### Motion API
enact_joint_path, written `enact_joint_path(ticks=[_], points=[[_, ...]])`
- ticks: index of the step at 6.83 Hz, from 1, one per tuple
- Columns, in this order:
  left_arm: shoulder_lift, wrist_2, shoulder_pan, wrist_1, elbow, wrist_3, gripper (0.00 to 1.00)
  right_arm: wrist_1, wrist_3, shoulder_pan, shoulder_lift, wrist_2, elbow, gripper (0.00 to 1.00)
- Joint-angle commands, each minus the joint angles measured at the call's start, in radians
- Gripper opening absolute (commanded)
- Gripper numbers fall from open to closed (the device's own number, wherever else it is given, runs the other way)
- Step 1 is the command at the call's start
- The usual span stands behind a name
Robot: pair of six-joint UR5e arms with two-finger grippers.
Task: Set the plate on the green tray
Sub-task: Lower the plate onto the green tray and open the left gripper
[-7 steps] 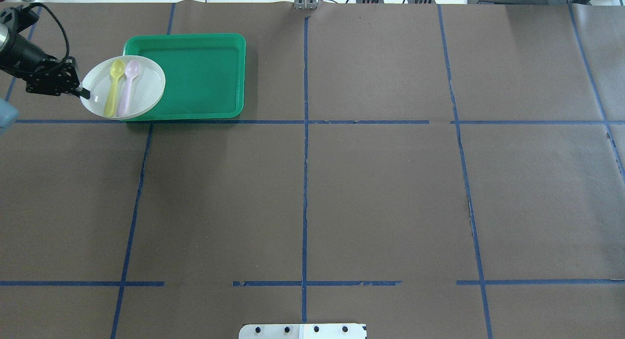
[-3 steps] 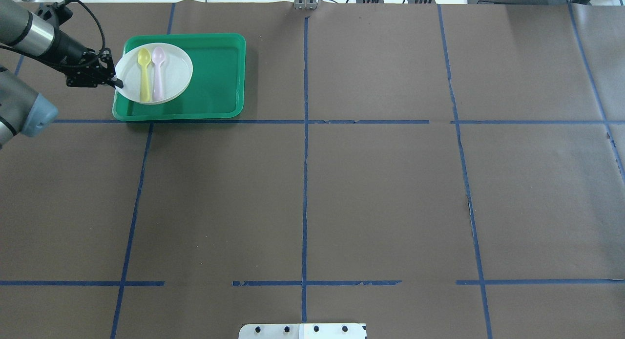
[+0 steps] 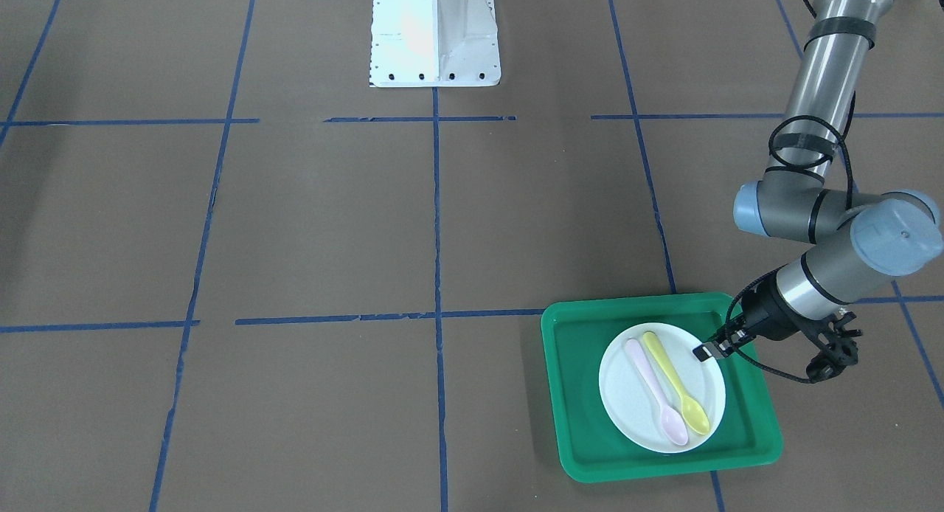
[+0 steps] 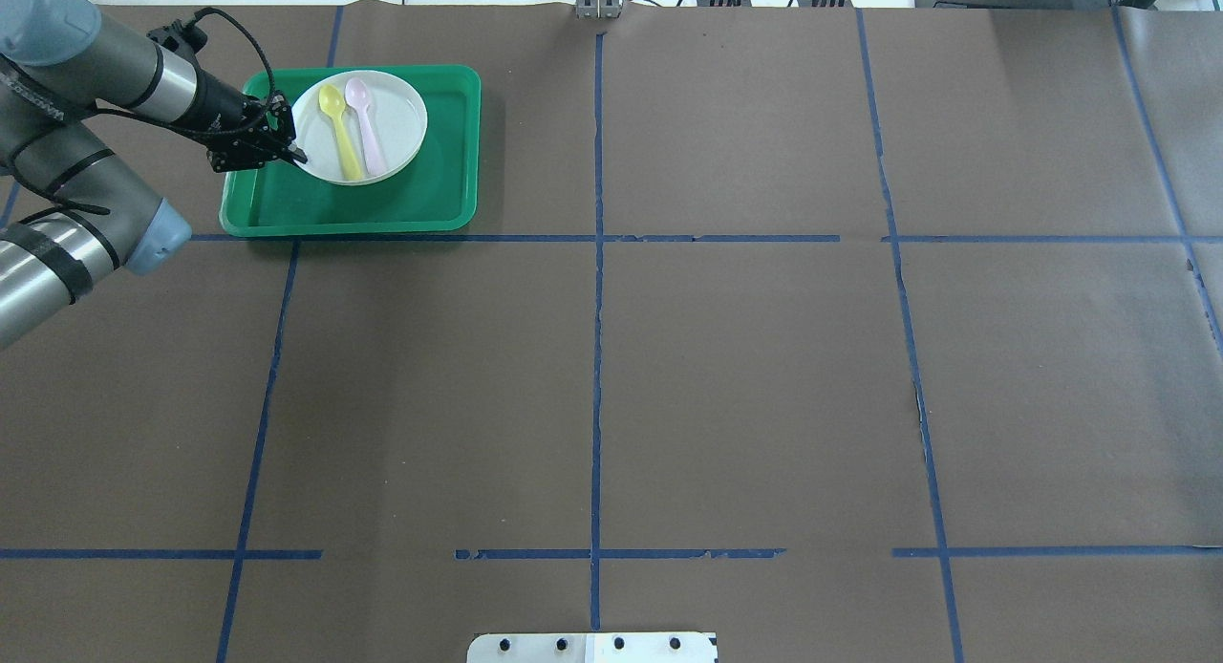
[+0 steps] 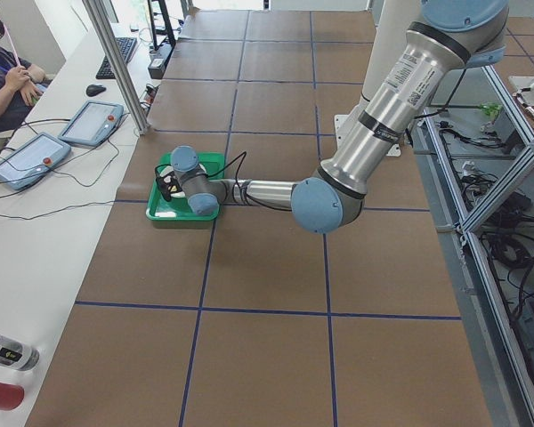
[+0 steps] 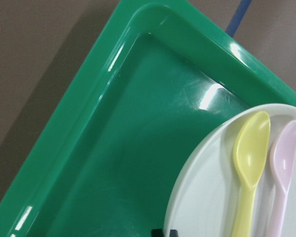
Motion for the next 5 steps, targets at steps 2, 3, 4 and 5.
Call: enact_joint_path(ticks=[2,3,4,5], points=[[0.011,-0.002,0.003,-0.05,0.007,0.006,1.0,-0.001,0.0,0.0,0.0,0.0,0.0,1.0],[0.017,-0.006,0.003,-0.052,-0.001,0.006,1.0,0.001,0.0,0.0,0.0,0.0,0.0,1.0],[0.026,-0.011,0.001,-0.05,-0.011,0.005,1.0,-0.001,0.0,0.0,0.0,0.0,0.0,1.0],[0.028,-0.011,-0.004,-0.049,-0.034,0.011,1.0,-0.001,0.0,0.0,0.0,0.0,0.0,1.0]])
